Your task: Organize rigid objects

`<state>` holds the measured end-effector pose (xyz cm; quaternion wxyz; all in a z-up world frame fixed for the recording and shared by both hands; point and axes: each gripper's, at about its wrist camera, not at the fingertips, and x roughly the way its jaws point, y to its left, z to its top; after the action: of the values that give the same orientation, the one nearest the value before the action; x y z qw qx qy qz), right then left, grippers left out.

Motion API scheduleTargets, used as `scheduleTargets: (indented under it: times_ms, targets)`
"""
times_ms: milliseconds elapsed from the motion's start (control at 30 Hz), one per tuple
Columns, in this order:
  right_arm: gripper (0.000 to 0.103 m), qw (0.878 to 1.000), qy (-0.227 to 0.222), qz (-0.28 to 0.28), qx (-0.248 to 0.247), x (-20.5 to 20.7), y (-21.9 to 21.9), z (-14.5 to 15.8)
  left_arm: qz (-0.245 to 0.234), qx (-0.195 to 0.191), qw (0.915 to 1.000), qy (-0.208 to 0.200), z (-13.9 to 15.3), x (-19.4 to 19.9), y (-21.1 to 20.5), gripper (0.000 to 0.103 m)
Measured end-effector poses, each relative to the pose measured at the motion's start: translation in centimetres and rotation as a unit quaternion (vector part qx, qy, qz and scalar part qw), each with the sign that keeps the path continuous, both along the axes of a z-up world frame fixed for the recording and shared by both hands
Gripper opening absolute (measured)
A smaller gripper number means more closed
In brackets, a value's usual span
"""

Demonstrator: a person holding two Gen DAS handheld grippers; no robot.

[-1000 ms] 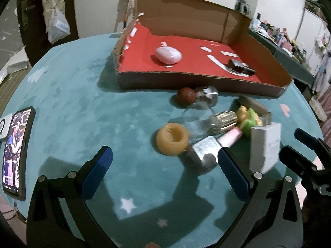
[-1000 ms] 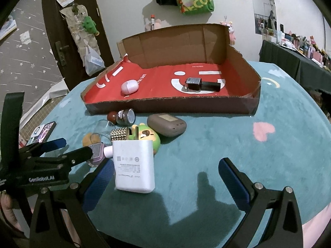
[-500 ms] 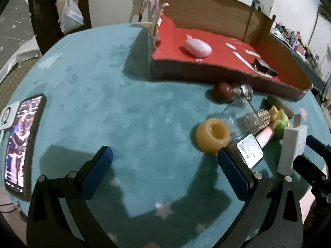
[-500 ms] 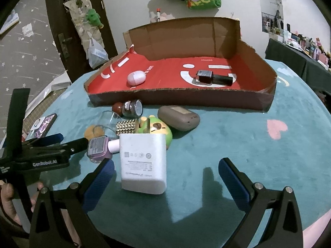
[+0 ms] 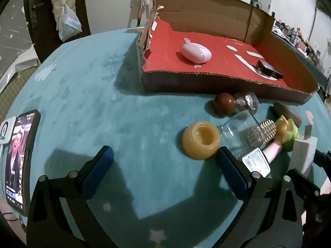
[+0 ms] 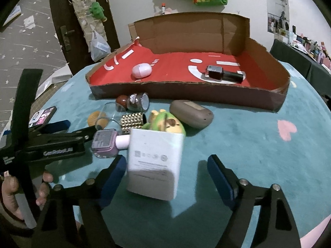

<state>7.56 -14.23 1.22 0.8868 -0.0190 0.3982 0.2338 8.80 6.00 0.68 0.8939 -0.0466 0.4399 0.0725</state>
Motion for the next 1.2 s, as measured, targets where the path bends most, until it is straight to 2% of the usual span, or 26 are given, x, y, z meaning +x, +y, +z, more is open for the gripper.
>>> scheduleTargets:
  times_ms: [67, 200, 300, 367, 400, 433, 700, 1200]
  targets:
    - [0.075, 1.0, 0.003, 0.006, 0.0, 0.1, 0.3, -0.1, -0.005, 0.003, 1.0, -0.002, 0.1, 0.5, -0.1, 0.091]
    - [0.067, 1.0, 0.01, 0.015, -0.001, 0.1, 0.7, -0.3, -0.016, 0.01, 0.9998, 0.0, 0.1, 1.5, -0.7, 0.084]
    - [0.06, 1.0, 0.012, 0.015, 0.003, 0.2, 0.4, -0.4, -0.023, 0.008, 0.9997, -0.002, 0.2, 1.7, -1.0, 0.072]
    - [0.052, 1.0, 0.015, 0.021, 0.009, 0.2, 0.4, -0.4, -0.029, 0.011, 0.9995, -0.004, 0.3, 1.7, -1.3, 0.056]
    - [0.052, 1.0, 0.015, 0.025, 0.01, 0.1, 0.5, -0.3, -0.034, 0.012, 0.9993, -0.006, 0.4, 1.6, -1.6, 0.051]
    - [0.052, 1.0, 0.013, 0.026, 0.005, 0.0, 0.7, -0.3, -0.037, 0.012, 0.9992, -0.007, 0.5, 1.5, -1.8, 0.038]
    - [0.051, 0.999, 0.012, 0.03, 0.015, -0.3, 0.6, 0.2, -0.05, -0.014, 0.9986, -0.011, 1.2, 0.8, -2.1, 0.036]
    - [0.045, 0.996, 0.02, 0.032, 0.085, 0.5, -1.4, 3.1, -0.073, -0.03, 0.9947, -0.066, 5.8, -1.4, -3.3, 0.036]
